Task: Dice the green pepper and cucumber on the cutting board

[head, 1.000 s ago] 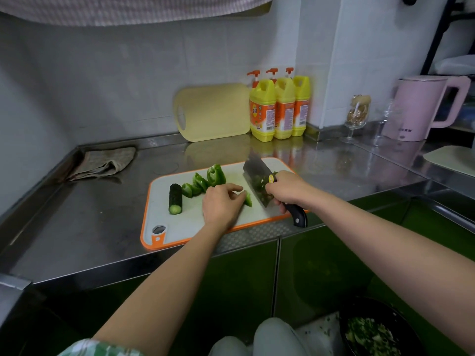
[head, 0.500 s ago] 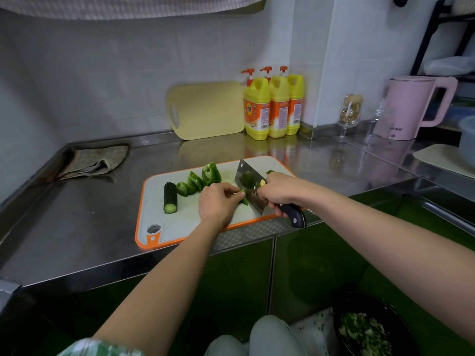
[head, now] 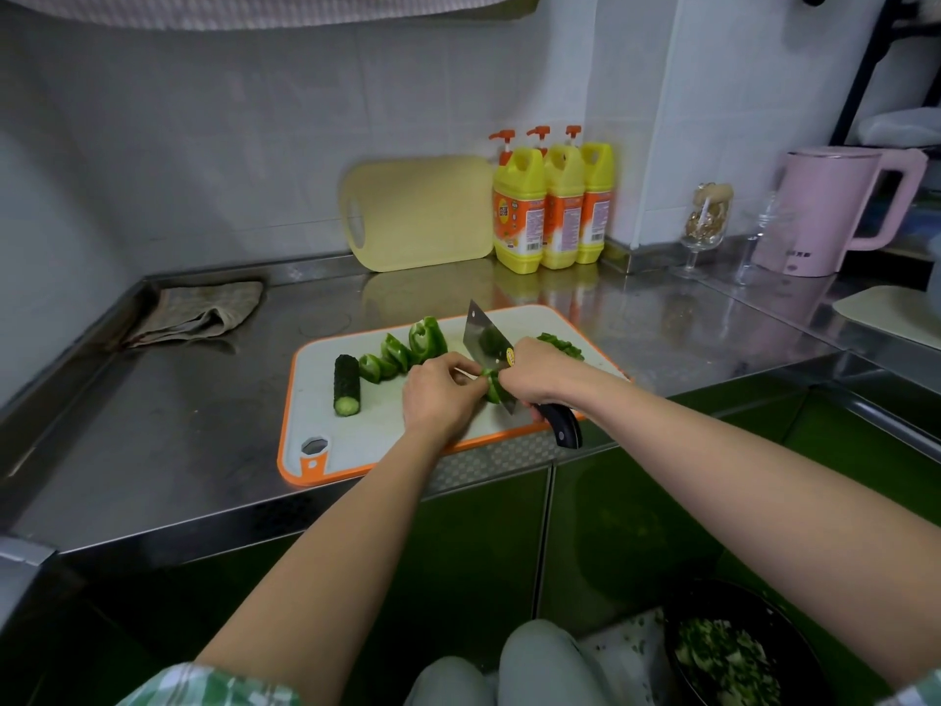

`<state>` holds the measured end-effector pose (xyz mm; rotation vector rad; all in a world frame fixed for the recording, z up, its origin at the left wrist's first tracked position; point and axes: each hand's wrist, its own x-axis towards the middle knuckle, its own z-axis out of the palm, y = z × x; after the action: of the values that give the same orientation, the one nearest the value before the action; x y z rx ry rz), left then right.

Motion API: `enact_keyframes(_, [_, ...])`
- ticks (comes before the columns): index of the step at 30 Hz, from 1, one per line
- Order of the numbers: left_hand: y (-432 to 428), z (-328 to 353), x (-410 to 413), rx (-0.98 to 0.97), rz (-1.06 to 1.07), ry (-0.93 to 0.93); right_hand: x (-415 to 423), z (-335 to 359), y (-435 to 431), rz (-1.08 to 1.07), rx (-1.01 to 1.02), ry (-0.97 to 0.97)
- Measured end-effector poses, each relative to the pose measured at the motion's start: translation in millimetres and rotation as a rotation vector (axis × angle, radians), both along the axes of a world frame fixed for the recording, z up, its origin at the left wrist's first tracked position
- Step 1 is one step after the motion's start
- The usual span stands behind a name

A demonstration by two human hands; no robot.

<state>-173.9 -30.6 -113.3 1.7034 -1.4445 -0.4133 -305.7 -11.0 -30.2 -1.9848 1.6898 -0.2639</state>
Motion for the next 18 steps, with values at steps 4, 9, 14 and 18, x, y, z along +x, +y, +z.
enact_keyframes(4, [2.7,1.0,0.8,0.005,-0.005,0.034,-4.0,-2.4,-5.1,-0.03,-0.005,-0.02])
enact_keyframes(9, [5.5,2.3,1.1,0.001,0.029,0.068,-18.3,-3.0,-6.8,-0.046,-0.051,-0.129])
enact_keyframes(14, [3.7,3.4,-1.7,0.023,0.061,0.059,-18.9,2.4,7.9,0.008,-0.05,-0.081])
enact_keyframes(18, [2.0,4.4,-3.4,0.05,0.096,0.051,-16.7,-0.2,11.4,0.011,-0.047,-0.101])
